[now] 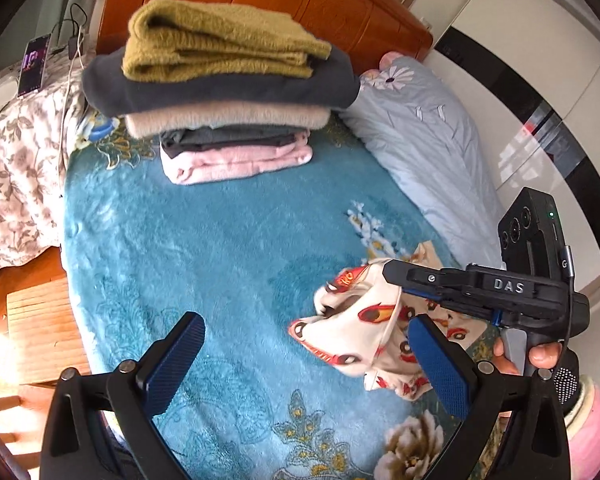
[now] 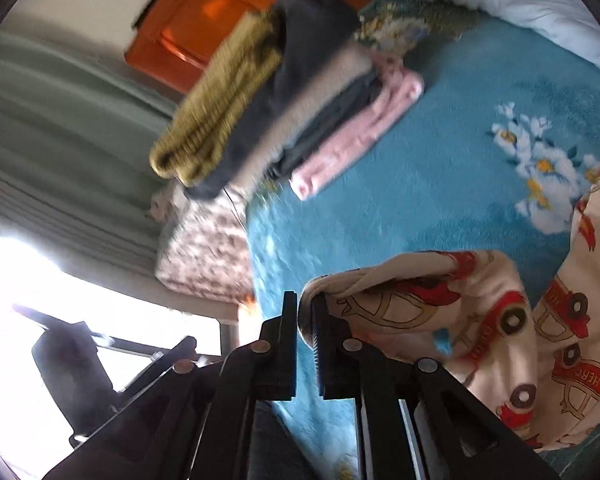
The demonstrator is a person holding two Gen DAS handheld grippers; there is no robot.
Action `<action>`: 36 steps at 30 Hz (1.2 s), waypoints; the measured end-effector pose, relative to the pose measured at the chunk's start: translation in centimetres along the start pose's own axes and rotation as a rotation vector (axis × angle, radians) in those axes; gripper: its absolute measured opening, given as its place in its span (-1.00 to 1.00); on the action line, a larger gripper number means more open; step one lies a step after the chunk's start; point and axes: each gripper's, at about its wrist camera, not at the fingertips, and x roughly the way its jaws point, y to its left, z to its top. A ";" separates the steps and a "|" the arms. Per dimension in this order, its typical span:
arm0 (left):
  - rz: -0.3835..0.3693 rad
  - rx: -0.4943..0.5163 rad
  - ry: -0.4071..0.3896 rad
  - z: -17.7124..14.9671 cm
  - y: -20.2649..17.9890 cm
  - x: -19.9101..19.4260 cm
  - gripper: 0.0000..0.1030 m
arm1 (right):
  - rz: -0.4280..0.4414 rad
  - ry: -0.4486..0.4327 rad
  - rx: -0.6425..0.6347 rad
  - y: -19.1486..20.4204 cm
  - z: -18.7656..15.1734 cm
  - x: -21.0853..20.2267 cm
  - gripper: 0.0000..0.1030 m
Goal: Fold clothes
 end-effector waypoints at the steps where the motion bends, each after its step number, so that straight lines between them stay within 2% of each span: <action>1: 0.004 0.001 0.010 0.1 0.0 0.4 1.00 | -0.014 0.015 -0.004 -0.3 -0.5 0.1 -0.28; 2: 0.006 0.001 0.022 0.0 0.0 0.9 1.00 | -0.028 0.030 -0.009 -0.6 -1.0 0.2 0.02; 3: 0.009 0.002 0.034 -0.1 0.0 1.4 1.00 | -0.018 0.022 -0.006 -1.0 -1.3 -0.6 0.07; 6: 0.018 0.007 0.074 -0.4 -0.5 3.3 1.00 | -0.009 -0.038 -0.001 -2.3 -1.7 -5.0 0.07; 11: 0.041 0.087 0.154 -1.8 -3.0 6.6 1.00 | -0.165 -0.239 0.171 -9.8 -2.1 -12.9 0.07; 12: 0.055 0.113 0.180 -2.0 -3.6 7.6 1.00 | -0.212 -0.252 0.207 -11.3 -2.6 -13.7 0.07; 16: 0.112 0.200 0.241 -2.8 -5.7 10.6 1.00 | -0.407 -0.283 0.348 -17.3 -4.5 -16.4 0.07; 17: 0.119 0.211 0.257 -3.0 -6.1 11.4 1.00 | -0.432 -0.291 0.376 -18.4 -4.9 -16.7 0.07; 23: 0.190 0.274 0.326 -3.5 -7.2 14.7 0.98 | -0.555 -0.303 0.464 -22.4 -5.5 -17.3 0.07; 26: 0.199 0.262 0.330 -3.5 -6.8 14.9 0.93 | -0.539 -0.321 0.410 -21.1 -4.3 -16.7 0.07; 29: 0.207 0.251 0.334 -3.5 -6.4 15.0 0.72 | -0.519 -0.340 0.351 -19.7 -3.1 -16.0 0.07; 31: 0.213 0.243 0.337 -3.5 -6.1 15.2 0.50 | -0.451 -0.290 0.337 -19.5 -2.3 -14.4 0.07; 33: 0.218 0.235 0.340 -3.5 -5.8 15.3 0.11 | -0.416 -0.227 0.342 -19.7 -1.8 -12.7 -0.07; 36: 0.227 0.223 0.344 -3.5 -5.4 15.5 -0.44 | -0.429 -0.188 0.424 -21.5 -2.1 -11.1 -0.19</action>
